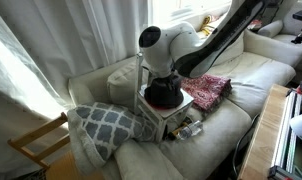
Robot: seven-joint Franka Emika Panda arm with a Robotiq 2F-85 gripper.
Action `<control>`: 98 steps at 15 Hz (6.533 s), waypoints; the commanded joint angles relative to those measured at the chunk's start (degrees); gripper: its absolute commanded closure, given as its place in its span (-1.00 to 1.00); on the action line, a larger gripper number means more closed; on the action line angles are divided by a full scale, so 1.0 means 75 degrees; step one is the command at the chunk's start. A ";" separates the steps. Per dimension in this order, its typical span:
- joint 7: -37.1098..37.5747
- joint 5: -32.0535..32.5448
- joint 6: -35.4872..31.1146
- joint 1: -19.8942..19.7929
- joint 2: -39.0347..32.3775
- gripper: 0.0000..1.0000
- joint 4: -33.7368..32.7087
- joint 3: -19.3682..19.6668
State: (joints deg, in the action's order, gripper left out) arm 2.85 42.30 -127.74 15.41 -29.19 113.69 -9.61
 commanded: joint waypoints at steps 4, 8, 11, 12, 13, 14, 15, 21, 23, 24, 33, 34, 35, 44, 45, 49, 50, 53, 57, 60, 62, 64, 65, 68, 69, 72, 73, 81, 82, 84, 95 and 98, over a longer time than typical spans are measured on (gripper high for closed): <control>-0.0561 -0.1516 0.0305 -0.0148 0.0003 -0.93 -0.0413 -0.0022; -0.0447 -0.1710 0.0081 -0.0016 0.0123 -0.99 -0.0437 0.0229; -0.0588 -0.1886 0.0088 -0.0171 0.0349 -1.00 -0.0471 0.0271; -0.0591 -0.1897 0.0089 -0.0182 0.0370 -1.00 -0.0471 0.0271; -0.0728 -0.1994 0.0257 -0.0184 0.0293 -1.00 -0.0515 0.0217; -0.0660 -0.1960 0.0109 -0.0143 0.0183 -1.00 -0.0569 0.0210; -0.0891 -0.2099 -0.0259 -0.0188 0.0002 -1.00 -0.0625 0.0066; -0.1019 -0.2340 -0.2211 0.0038 -0.0827 -1.00 -0.0847 -0.0034; -0.0874 -0.2355 -0.2220 0.0248 -0.1080 -1.00 -0.1011 0.0066; -0.0923 -0.2450 -0.2179 0.0269 -0.1236 -1.00 -0.1102 0.0030; -0.0080 -0.2494 -0.2480 0.0838 -0.1959 -1.00 -0.1486 0.0594; 0.0060 -0.2456 -0.2450 0.0915 -0.1884 -1.00 -0.1428 0.0697; 0.0169 -0.2470 -0.2453 0.0948 -0.1823 -1.00 -0.1374 0.0743; 0.1322 -0.2524 -0.2546 0.1321 -0.2087 -1.00 -0.1418 0.1081; 0.1381 -0.2561 -0.2548 0.1324 -0.2131 -1.00 -0.1435 0.1076; 0.1595 -0.2474 -0.2610 0.1485 -0.2369 -0.88 -0.1558 0.1200; 0.1632 -0.2460 -0.2637 0.1525 -0.2415 -0.77 -0.1578 0.1230; 0.1708 -0.2418 -0.2709 0.1664 -0.2549 -0.60 -0.1664 0.1338; 0.1624 -0.2516 -0.2750 0.1677 -0.2701 -0.02 -0.1777 0.1311; 0.1611 -0.2550 -0.2767 0.1648 -0.2719 0.47 -0.1795 0.1307; 0.1613 -0.2562 -0.2776 0.1633 -0.2714 0.77 -0.1795 0.1313; 0.1623 -0.2562 -0.2796 0.1625 -0.2718 0.98 -0.1795 0.1333; 0.1624 -0.2560 -0.2797 0.1626 -0.2710 1.00 -0.1791 0.1341; 0.1480 -0.2594 -0.2952 0.1495 -0.2484 0.98 -0.1600 0.1257; 0.1351 -0.2583 -0.3087 0.1410 -0.2310 0.98 -0.1443 0.1207; 0.0925 -0.2654 -0.3704 0.1076 -0.1672 0.98 -0.0794 0.1041; 0.0758 -0.2720 -0.3965 0.0909 -0.1341 0.98 -0.0414 0.0954; -0.0296 -0.3175 -0.4673 -0.0035 0.0876 0.98 0.2101 0.0543; -0.0388 -0.3245 -0.4616 -0.0117 0.1139 0.98 0.2374 0.0501; -0.0655 -0.3462 -0.4647 -0.0369 0.1637 0.98 0.2955 0.0333; -0.0499 -0.3566 -0.4572 -0.0461 0.2239 0.91 0.3516 0.0418; -0.0566 -0.4186 -0.4370 -0.0824 0.2038 0.98 0.3230 0.0459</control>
State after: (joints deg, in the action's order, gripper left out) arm -0.68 14.93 -162.04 11.78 -12.59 139.83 -6.41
